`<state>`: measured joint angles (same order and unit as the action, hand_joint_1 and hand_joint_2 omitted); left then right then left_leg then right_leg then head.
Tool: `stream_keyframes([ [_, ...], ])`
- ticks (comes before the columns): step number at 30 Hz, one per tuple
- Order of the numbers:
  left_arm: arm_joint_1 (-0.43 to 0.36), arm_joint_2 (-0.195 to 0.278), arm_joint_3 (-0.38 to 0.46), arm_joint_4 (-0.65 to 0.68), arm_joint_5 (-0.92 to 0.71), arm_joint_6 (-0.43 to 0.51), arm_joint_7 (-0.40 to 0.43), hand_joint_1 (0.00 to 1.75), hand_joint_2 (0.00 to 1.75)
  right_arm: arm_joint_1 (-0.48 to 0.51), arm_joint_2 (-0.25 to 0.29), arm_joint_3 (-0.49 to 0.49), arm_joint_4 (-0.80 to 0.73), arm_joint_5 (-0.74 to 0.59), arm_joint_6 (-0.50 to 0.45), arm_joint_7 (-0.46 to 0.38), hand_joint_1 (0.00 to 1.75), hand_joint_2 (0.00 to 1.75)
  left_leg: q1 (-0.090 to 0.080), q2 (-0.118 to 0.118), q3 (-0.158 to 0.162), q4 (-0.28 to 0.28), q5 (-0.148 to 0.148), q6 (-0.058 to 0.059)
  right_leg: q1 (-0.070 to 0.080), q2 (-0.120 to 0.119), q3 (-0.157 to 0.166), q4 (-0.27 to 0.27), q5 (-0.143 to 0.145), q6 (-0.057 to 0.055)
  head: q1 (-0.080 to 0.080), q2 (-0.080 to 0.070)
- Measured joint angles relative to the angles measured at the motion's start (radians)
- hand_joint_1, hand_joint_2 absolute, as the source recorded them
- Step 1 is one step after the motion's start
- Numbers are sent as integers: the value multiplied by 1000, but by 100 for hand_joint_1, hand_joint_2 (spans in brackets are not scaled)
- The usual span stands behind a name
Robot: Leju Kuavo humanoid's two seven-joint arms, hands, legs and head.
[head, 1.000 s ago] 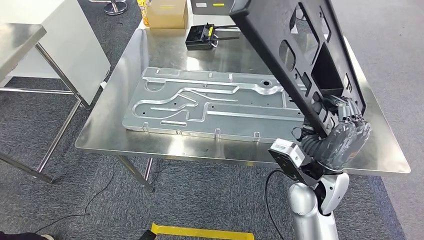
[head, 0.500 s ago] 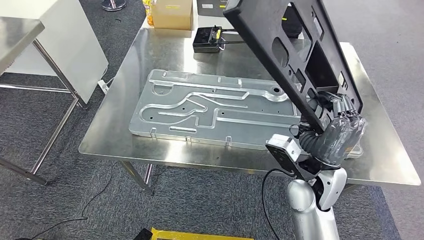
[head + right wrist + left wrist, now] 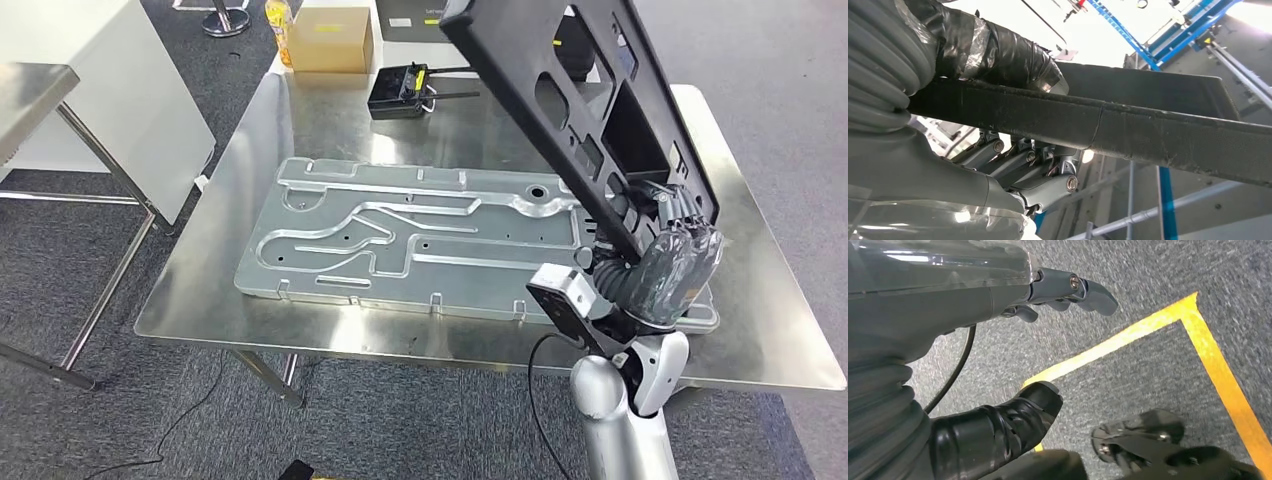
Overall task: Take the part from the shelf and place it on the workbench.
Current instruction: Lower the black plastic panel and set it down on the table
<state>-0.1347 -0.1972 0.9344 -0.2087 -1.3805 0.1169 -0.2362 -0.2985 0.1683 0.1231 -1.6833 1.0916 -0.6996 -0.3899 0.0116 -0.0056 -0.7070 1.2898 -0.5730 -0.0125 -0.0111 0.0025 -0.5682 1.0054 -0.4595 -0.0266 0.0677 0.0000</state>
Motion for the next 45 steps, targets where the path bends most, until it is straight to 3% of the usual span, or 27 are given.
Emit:
stream_keyframes([
  [2,1,0,-3,0,-4,7,9,0,175,0,0,1,3,2,0,9,175,175,2,0,28,-104,90,1,-1,2,17,3,-14,5,0,0],
  [4,1,0,-9,0,-9,14,18,0,175,-1,-1,2,4,2,0,12,175,175,0,0,75,-223,150,8,1,4,25,8,-28,13,0,0],
  [5,1,0,-12,0,-9,14,18,0,175,-2,-1,3,5,1,0,12,175,175,0,-1,87,-257,160,11,4,4,24,12,-33,17,0,0],
  [7,2,0,-14,0,-7,6,15,0,175,-2,-2,5,7,0,0,11,175,175,-2,-3,90,-272,156,13,7,3,20,16,-35,18,0,0],
  [11,4,0,-16,0,-8,0,9,0,175,-2,-3,8,10,-1,0,10,138,175,-5,-4,90,-271,152,19,5,1,24,7,-35,16,0,0],
  [15,3,0,-18,0,-6,-3,7,0,175,-2,-3,11,13,7,0,16,142,175,-6,-3,90,-271,148,25,5,1,27,1,-35,18,0,0],
  [19,2,0,-19,0,-5,9,30,0,0,-10,-3,22,26,91,0,44,152,175,-8,-3,90,-271,148,27,4,1,27,0,-34,25,0,0],
  [26,-5,-1,-39,0,-17,22,61,0,0,-74,-20,63,55,291,0,163,162,175,-7,-3,91,-270,150,30,5,1,27,1,-33,30,0,0],
  [31,-11,-5,-57,0,-29,31,91,0,0,-175,-101,142,120,460,0,390,166,175,-7,-2,91,-270,151,29,6,1,26,3,-33,30,0,0],
  [37,-15,-6,-79,0,-34,42,102,0,0,-336,-233,336,263,475,11,635,167,175,-6,-2,92,-270,152,29,6,1,26,4,-33,30,0,0],
  [45,-21,-9,-95,0,-30,54,105,0,0,-462,-292,529,502,476,18,746,165,175,-6,-3,92,-270,152,29,6,0,26,4,-33,30,0,0],
])
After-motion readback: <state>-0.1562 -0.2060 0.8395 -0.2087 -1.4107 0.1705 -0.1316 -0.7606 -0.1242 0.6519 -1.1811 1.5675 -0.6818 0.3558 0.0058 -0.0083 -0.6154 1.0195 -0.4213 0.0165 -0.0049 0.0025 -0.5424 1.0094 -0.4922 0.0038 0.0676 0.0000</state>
